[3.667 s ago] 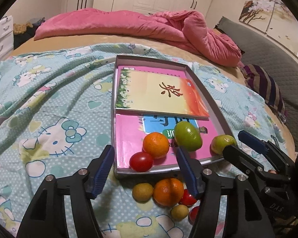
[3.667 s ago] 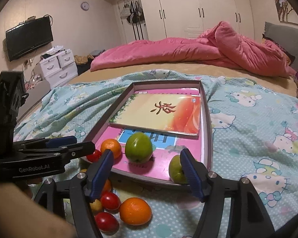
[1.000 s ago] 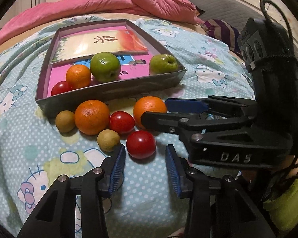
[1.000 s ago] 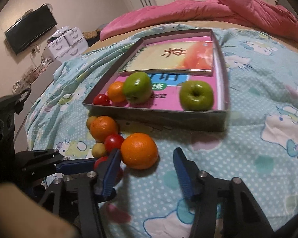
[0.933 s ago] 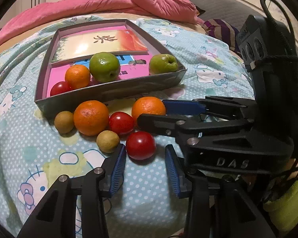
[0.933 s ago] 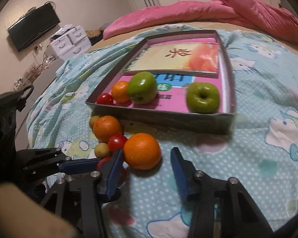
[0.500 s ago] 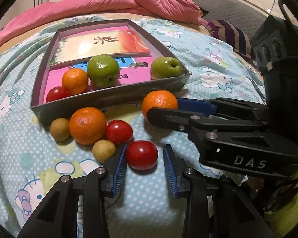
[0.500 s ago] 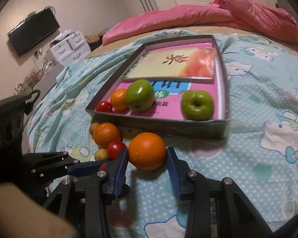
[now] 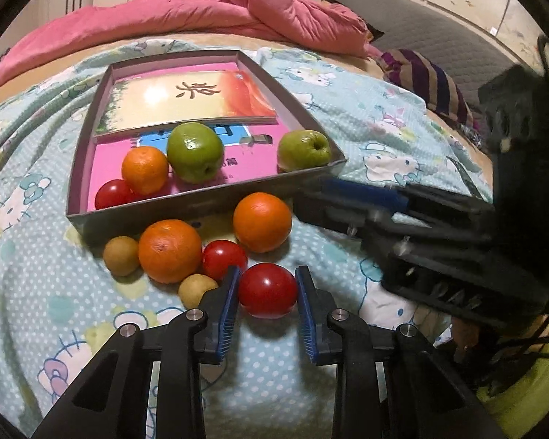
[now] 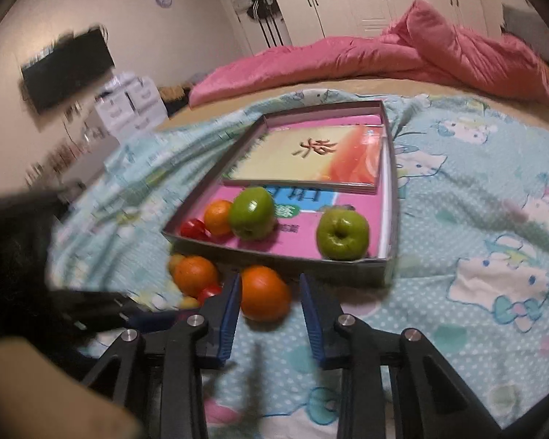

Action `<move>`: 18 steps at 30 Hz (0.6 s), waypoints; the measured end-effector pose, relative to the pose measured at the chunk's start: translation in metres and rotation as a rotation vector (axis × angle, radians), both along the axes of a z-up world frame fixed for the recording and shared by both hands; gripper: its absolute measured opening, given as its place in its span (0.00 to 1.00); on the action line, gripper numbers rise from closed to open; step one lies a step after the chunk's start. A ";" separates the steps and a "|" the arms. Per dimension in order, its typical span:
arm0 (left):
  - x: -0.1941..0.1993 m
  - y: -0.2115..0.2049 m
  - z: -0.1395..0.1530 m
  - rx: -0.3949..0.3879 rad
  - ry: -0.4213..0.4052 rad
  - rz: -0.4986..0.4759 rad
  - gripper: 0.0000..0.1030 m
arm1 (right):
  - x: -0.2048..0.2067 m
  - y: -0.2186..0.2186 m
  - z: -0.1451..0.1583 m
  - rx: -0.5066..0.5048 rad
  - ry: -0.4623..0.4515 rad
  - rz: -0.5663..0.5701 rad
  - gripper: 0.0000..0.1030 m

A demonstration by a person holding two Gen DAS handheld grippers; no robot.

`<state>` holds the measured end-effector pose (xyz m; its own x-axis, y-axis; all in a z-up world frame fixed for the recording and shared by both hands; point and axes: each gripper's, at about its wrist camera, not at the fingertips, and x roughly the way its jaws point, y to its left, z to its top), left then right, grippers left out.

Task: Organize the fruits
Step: 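Grasp an orange with the right tool while the left tool closes on a red tomato, then carry the tomato toward the tray with the left tool while the right tool carries the orange over it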

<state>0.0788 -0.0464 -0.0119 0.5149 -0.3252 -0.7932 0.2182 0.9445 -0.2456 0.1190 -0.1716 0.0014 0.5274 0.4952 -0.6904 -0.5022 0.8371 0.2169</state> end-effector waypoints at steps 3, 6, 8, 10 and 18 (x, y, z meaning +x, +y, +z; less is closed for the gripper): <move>-0.001 0.003 -0.001 -0.014 0.015 -0.004 0.30 | 0.003 0.002 -0.009 -0.031 0.041 0.002 0.32; -0.005 0.005 0.000 -0.012 0.017 -0.009 0.30 | 0.005 0.002 -0.011 -0.005 0.061 0.006 0.33; -0.007 0.007 0.000 -0.018 0.016 -0.010 0.30 | 0.007 0.003 -0.011 0.034 0.078 0.022 0.36; -0.008 0.009 0.001 -0.021 0.016 -0.009 0.30 | 0.008 0.006 -0.013 0.040 0.088 0.024 0.41; -0.008 0.017 0.005 -0.031 0.014 0.011 0.29 | 0.021 0.025 -0.033 -0.015 0.133 0.031 0.43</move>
